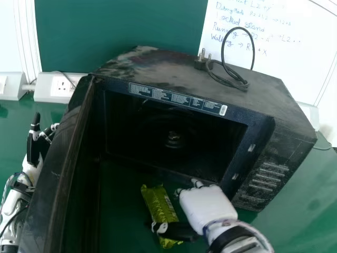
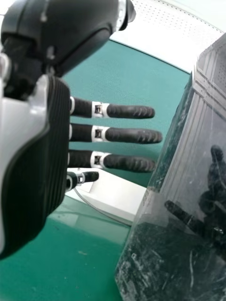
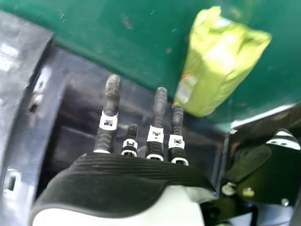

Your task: Put biscuit inside oven

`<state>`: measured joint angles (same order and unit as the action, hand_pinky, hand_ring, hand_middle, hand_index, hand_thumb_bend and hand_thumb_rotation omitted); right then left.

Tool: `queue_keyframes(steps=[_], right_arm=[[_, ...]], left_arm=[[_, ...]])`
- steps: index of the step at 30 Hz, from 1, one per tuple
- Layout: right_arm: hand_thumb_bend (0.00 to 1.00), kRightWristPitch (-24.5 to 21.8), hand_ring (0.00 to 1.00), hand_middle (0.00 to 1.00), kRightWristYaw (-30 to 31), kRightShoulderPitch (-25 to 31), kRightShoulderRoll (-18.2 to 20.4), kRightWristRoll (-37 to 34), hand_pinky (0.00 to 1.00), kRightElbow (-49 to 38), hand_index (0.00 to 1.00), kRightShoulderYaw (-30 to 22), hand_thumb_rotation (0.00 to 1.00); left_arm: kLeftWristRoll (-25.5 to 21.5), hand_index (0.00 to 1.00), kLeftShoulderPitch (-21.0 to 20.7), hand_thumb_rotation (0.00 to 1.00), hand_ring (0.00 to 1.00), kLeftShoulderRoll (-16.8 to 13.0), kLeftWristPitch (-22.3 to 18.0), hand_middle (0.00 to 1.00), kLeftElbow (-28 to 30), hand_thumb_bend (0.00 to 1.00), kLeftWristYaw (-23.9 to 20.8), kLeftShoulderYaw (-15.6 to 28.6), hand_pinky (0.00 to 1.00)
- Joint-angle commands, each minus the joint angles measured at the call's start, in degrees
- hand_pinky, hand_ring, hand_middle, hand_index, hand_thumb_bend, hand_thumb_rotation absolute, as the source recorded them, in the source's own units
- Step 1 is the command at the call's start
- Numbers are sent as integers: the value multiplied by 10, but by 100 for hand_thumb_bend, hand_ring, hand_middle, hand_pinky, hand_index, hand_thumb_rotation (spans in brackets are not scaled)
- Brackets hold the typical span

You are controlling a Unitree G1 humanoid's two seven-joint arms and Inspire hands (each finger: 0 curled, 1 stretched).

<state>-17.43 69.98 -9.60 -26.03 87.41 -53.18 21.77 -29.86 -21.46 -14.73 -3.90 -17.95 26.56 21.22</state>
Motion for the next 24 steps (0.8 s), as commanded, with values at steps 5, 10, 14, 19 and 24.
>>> queue_keyframes(steps=[5, 10, 14, 19, 24], right_arm=[[100, 51, 54, 67, -21, 31, 70, 19, 33, 24, 79, -29, 74], [100, 76, 50, 62, -58, 49, 102, 37, 33, 74, 78, -34, 72], [100, 81, 49, 60, -91, 64, 126, 52, 34, 107, 76, -37, 69], [100, 90, 52, 63, -90, 65, 142, 75, 37, 135, 78, -42, 67], [98, 87, 56, 68, -93, 68, 159, 93, 40, 149, 81, -51, 64]], left_arm=[[0, 49, -1, 7, 30, 2, -4, 41, 2, 52, 5, -1, 23], [-2, 49, 1, 7, 31, 3, -1, 41, 7, 52, 6, 0, 24], [-3, 49, 2, 7, 31, 3, 0, 41, 8, 52, 8, 0, 24], [-3, 49, 3, 7, 31, 3, 2, 41, 11, 52, 4, 2, 24], [-7, 49, 5, 7, 31, 4, 8, 41, 17, 52, 1, 3, 24]])
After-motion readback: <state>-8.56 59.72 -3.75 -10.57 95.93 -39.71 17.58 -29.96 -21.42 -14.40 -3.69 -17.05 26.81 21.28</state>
